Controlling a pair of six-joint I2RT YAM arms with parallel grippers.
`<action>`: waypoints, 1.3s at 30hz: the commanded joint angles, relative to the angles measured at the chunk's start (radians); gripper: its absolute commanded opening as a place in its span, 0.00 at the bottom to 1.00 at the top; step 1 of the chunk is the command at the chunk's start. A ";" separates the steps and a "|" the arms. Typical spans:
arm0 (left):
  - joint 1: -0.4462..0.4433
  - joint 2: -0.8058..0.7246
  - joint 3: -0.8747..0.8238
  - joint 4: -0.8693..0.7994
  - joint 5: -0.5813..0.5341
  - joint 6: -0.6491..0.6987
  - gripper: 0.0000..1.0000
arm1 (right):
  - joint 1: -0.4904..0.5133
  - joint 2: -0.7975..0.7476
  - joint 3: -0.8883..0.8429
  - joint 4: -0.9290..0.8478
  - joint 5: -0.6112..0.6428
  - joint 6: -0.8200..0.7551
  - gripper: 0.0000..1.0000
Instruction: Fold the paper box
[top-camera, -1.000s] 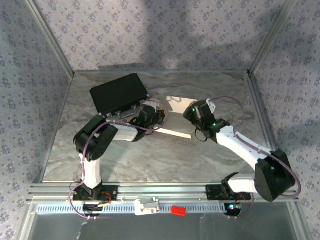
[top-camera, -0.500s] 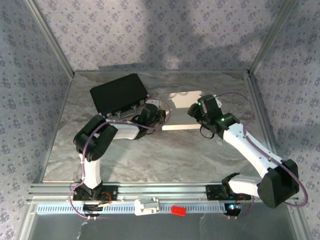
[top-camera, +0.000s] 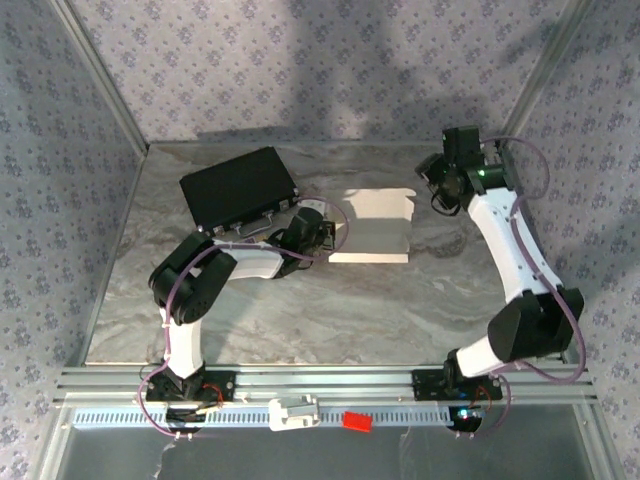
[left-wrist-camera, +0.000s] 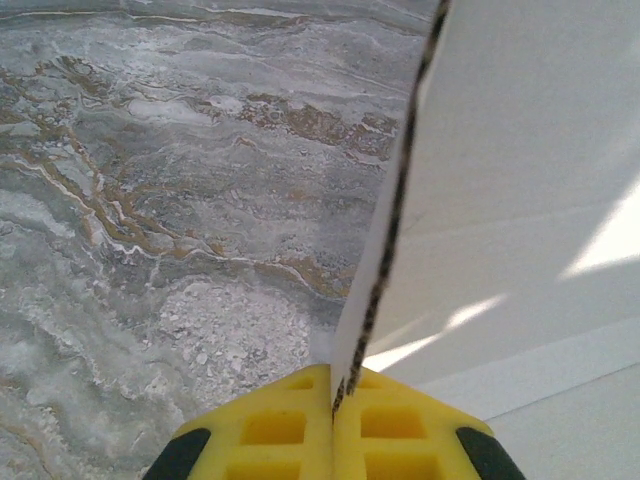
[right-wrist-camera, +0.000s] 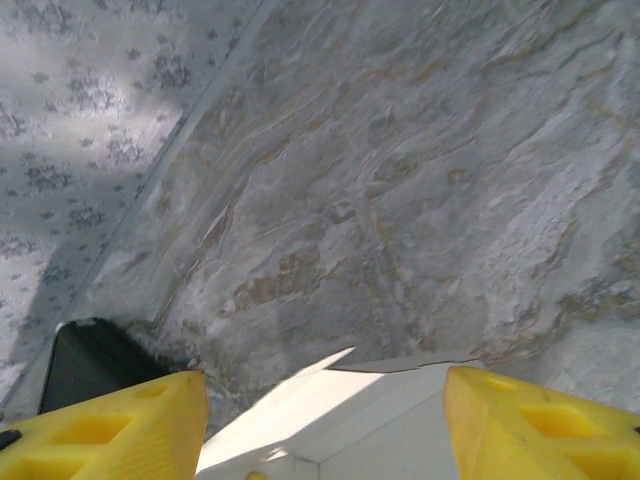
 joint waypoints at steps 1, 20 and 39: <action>-0.012 -0.002 -0.005 -0.146 -0.016 0.026 0.00 | -0.009 0.037 0.048 -0.099 -0.026 -0.038 0.66; -0.020 -0.004 0.106 -0.306 -0.034 0.099 0.00 | -0.155 0.091 -0.052 -0.021 -0.211 -0.322 0.53; 0.091 -0.160 0.028 -0.335 0.122 0.393 0.00 | -0.218 0.219 -0.055 0.060 -0.711 -1.084 0.52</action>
